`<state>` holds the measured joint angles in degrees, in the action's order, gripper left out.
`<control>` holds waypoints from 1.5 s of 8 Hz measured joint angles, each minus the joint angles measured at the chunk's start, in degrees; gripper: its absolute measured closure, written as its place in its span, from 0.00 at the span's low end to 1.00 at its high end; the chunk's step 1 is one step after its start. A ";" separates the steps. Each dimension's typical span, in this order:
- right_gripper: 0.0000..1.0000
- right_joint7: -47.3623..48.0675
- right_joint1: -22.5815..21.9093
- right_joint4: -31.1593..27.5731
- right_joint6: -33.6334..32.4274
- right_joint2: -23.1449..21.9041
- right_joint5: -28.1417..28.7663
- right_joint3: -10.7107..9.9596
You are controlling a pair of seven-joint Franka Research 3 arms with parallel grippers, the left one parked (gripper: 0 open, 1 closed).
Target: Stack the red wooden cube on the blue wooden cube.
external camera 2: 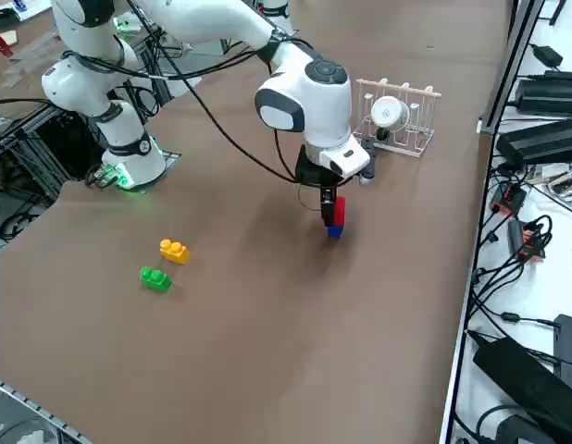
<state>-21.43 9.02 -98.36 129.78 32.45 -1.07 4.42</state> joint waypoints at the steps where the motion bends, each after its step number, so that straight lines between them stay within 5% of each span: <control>1: 0.30 0.00 0.00 0.00 0.00 0.01 0.00 0.00; 2: 0.29 0.00 0.00 0.00 0.00 0.02 0.01 0.00; 3: 0.14 0.00 0.00 0.00 0.00 0.17 0.01 0.00; 4: 0.11 0.00 0.00 0.00 0.00 0.29 0.01 0.00; 12: 0.00 0.00 -0.06 4.37 -2.47 -1.40 0.02 0.11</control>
<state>-21.43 8.96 -93.99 127.31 31.05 -1.05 4.54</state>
